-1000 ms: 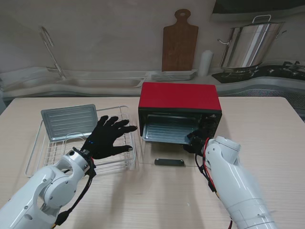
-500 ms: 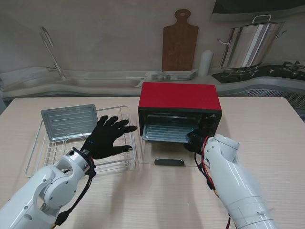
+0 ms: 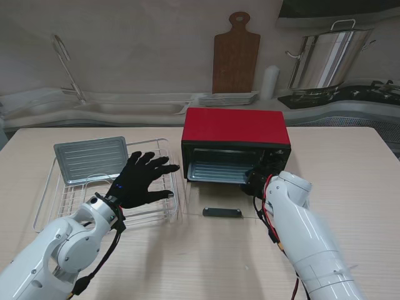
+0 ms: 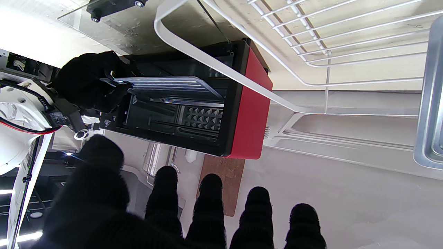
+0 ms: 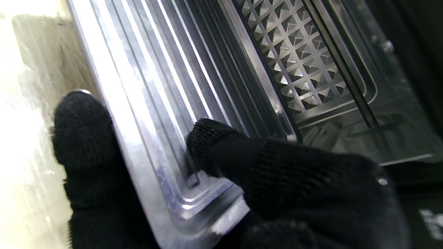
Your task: Slide the trays into the oven
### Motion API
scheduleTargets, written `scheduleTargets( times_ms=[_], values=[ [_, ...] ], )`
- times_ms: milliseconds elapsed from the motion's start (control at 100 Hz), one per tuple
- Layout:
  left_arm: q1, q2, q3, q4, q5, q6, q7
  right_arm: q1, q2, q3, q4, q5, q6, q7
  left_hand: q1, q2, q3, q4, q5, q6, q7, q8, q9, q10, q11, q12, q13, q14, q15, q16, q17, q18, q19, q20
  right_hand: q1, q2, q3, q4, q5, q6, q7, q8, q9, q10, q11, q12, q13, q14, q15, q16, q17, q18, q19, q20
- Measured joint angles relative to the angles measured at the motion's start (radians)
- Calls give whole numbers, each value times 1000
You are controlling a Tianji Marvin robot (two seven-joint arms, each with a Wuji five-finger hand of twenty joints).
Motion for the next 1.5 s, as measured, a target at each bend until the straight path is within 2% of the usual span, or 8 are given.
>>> scheduleTargets(
  times_ms=[130, 190, 270, 320, 510, 700, 790, 1500],
  values=[
    [0, 0, 0, 0, 0, 0, 1, 0, 0, 1, 1, -16, 2, 30, 0, 0, 0, 0, 0, 0, 0, 9, 0, 0, 0, 0, 0, 0, 0, 0, 0, 0, 0, 0, 0, 2, -4, 0, -40, 11, -5, -1, -29, 0, -14, 0, -6, 0, -55, -25, -31, 2, -22, -28],
    [0, 0, 0, 0, 1, 0, 1, -1, 1, 2, 2, -29, 4, 48, 0, 0, 0, 0, 0, 0, 0, 9, 0, 0, 0, 0, 0, 0, 0, 0, 0, 0, 0, 0, -8, 3, -45, 1, -80, 12, -5, -6, -69, 1, -11, 0, -22, 0, -82, -29, -61, 2, -45, -44],
    [0, 0, 0, 0, 1, 0, 2, -2, 1, 4, 2, -34, 8, 57, 0, 0, 0, 0, 0, 0, 0, 9, 0, 0, 0, 0, 0, 0, 0, 0, 0, 0, 0, 0, -77, 3, -55, 60, -93, 17, -3, -6, -109, 1, -12, 0, -46, 0, -106, -41, -96, 2, -66, -55],
    [1, 0, -1, 0, 1, 0, 2, -3, 1, 6, 2, -34, 10, 57, 0, 0, 0, 0, 0, 0, 0, 10, 0, 0, 0, 0, 0, 0, 0, 0, 0, 0, 0, 0, -117, -5, -54, 77, -106, 22, -3, -6, -123, 1, -12, 0, -75, 2, -133, -45, -116, 4, -82, -61],
    [3, 0, -1, -1, 1, 0, 4, -6, 1, 11, 2, -38, 15, 65, 0, 0, 0, 0, 0, 0, 1, 10, 0, 0, 0, 0, 0, 0, 0, 0, 0, 0, 0, 0, -213, -11, -66, 78, -145, 36, -5, 2, -175, 2, -14, 0, -107, 8, -200, -60, -185, 26, -151, -83],
    [3, 0, -1, -1, 1, 0, 4, -13, 2, 19, 1, -41, 19, 80, 0, 0, 0, 0, 0, 0, 2, 10, 0, 0, 0, 0, 0, 0, 0, 0, 0, 0, 0, 0, -256, 16, -116, 78, -167, 49, -5, 13, -193, 2, -11, 6, -133, 16, -213, -61, -208, 35, -167, -83],
    [4, 0, -1, -1, 1, 0, 5, -17, 2, 21, 1, -63, 21, 88, 0, 0, 0, 0, 0, 0, 2, 11, 0, 0, 0, 0, 0, 0, 0, 0, 0, 0, 0, 0, -270, 16, -171, 79, -167, 59, -5, 14, -193, 2, -10, 11, -133, 17, -213, -60, -209, 36, -167, -83],
    [6, -1, -3, 0, -1, -1, 13, -119, 30, 66, -110, -78, 42, 140, 0, 0, 0, 0, 0, 0, 11, 21, 0, 0, 0, 0, 0, 0, 0, 0, 0, 0, 0, 0, -270, 23, -172, 79, -179, 60, -25, 14, -209, 3, -11, 11, -149, 28, -213, -59, -243, 42, -179, -73]
  ],
)
